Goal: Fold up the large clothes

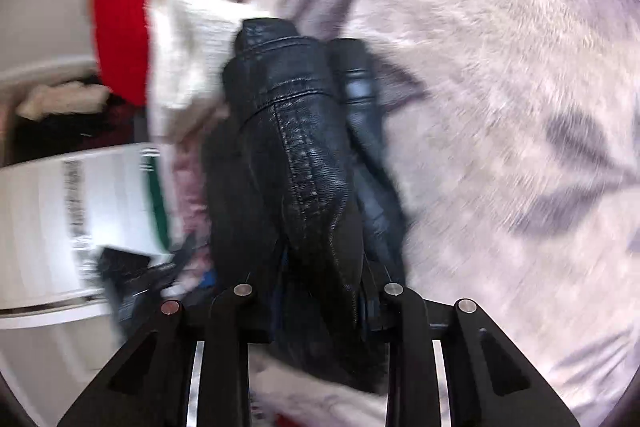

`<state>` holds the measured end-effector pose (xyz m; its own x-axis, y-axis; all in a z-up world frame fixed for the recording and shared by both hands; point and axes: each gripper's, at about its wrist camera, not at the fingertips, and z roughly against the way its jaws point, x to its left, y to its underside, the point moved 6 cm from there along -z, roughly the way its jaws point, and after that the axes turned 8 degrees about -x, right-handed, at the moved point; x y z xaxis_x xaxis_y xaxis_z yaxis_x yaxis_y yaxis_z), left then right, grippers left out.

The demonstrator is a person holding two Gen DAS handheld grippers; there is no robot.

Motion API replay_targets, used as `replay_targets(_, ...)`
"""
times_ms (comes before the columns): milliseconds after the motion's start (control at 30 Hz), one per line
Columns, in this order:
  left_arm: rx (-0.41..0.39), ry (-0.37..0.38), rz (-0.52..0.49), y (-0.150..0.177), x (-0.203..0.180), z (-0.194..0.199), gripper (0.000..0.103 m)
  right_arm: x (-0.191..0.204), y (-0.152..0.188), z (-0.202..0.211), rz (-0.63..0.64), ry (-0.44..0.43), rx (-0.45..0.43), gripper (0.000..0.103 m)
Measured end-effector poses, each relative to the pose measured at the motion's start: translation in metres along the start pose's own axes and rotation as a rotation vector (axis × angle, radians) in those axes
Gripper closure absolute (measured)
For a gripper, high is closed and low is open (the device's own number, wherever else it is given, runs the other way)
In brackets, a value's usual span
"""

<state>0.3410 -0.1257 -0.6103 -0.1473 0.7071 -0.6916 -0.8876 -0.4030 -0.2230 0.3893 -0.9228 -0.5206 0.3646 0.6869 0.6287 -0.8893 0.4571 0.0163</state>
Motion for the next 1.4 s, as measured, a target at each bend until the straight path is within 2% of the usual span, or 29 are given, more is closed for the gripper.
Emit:
replay_targets(100, 0.005, -0.008, -0.044, 0.004, -0.003, -0.002, 0.039, -0.009, -0.003, -0.014, 0.012, 0.041, 0.018, 0.067)
replay_targets(167, 0.003, -0.019, -0.042, 0.001, -0.006, 0.005, 0.039, -0.007, -0.009, -0.011, -0.022, 0.024, 0.047, 0.057)
replay_targets(267, -0.019, -0.028, -0.039, -0.005, -0.012, 0.029, 0.038, 0.000, -0.010, 0.032, -0.015, 0.001, 0.044, 0.048)
replay_targets(367, -0.058, -0.059, -0.071, -0.005, -0.021, 0.049, 0.038, 0.018, -0.009, 0.077, 0.060, 0.016, -0.059, 0.048)
replay_targets(467, -0.063, -0.085, -0.097, 0.002, -0.028, 0.046, 0.038, 0.049, 0.004, 0.106, 0.164, -0.010, -0.099, 0.049)
replay_targets(500, -0.047, -0.110, -0.108, 0.007, -0.027, 0.037, 0.039, 0.059, 0.009, 0.103, 0.211, -0.013, -0.084, 0.058)
replay_targets(567, 0.004, -0.149, -0.103, 0.013, -0.019, 0.017, 0.051, 0.068, 0.016, 0.086, 0.299, 0.041, -0.039, 0.067)
replay_targets(667, 0.011, -0.168, -0.105, 0.013, -0.008, 0.001, 0.051, 0.068, 0.016, 0.033, 0.404, 0.192, 0.058, 0.071)
replay_targets(733, 0.020, -0.185, -0.115, 0.010, -0.005, -0.009, 0.051, 0.066, 0.011, 0.005, 0.432, 0.256, 0.103, 0.072)
replay_targets(833, 0.023, -0.172, -0.104, 0.005, 0.004, -0.028, 0.050, 0.061, 0.003, -0.016, 0.416, 0.286, 0.127, 0.072)
replay_targets(933, 0.019, -0.132, -0.048, -0.002, 0.000, -0.020, 0.046, 0.062, -0.006, -0.019, 0.379, 0.278, 0.145, 0.071)
replay_targets(1000, 0.023, -0.090, 0.002, -0.005, -0.001, -0.005, 0.047, 0.063, -0.010, -0.010, 0.381, 0.237, 0.180, 0.068)
replay_targets(1033, 0.006, -0.057, 0.035, -0.007, -0.001, 0.007, 0.047, 0.067, -0.014, 0.006, 0.367, 0.165, 0.203, 0.064)
replay_targets(1067, -0.026, -0.006, 0.070, -0.009, 0.000, 0.021, 0.046, 0.068, -0.018, 0.016, 0.341, 0.096, 0.209, 0.048)
replay_targets(1100, -0.051, 0.022, 0.097, -0.010, 0.002, 0.030, 0.036, 0.066, -0.026, 0.031, 0.288, -0.006, 0.198, 0.031)
replay_targets(1133, -0.088, 0.043, 0.131, -0.010, 0.006, 0.043, 0.029, 0.061, -0.035, 0.043, 0.236, -0.086, 0.174, 0.023)
replay_targets(1167, -0.116, 0.058, 0.153, -0.010, 0.010, 0.051, 0.023, 0.055, -0.042, 0.048, 0.217, -0.118, 0.151, 0.008)
replay_targets(1200, -0.143, 0.076, 0.175, -0.010, 0.014, 0.056, 0.023, 0.046, -0.052, 0.049, 0.211, -0.143, 0.127, 0.007)
replay_targets(1267, -0.178, 0.095, 0.228, -0.005, 0.025, 0.063, 0.023, 0.030, -0.066, 0.034, 0.176, -0.201, 0.143, 0.007)
replay_targets(1333, -0.177, 0.105, 0.263, 0.001, 0.034, 0.062, 0.023, 0.017, -0.074, 0.009, 0.139, -0.257, 0.207, 0.006)
replay_targets(1400, -0.143, 0.062, 0.266, 0.009, 0.042, 0.057, 0.023, 0.010, -0.080, 0.004, 0.134, -0.257, 0.228, 0.006)
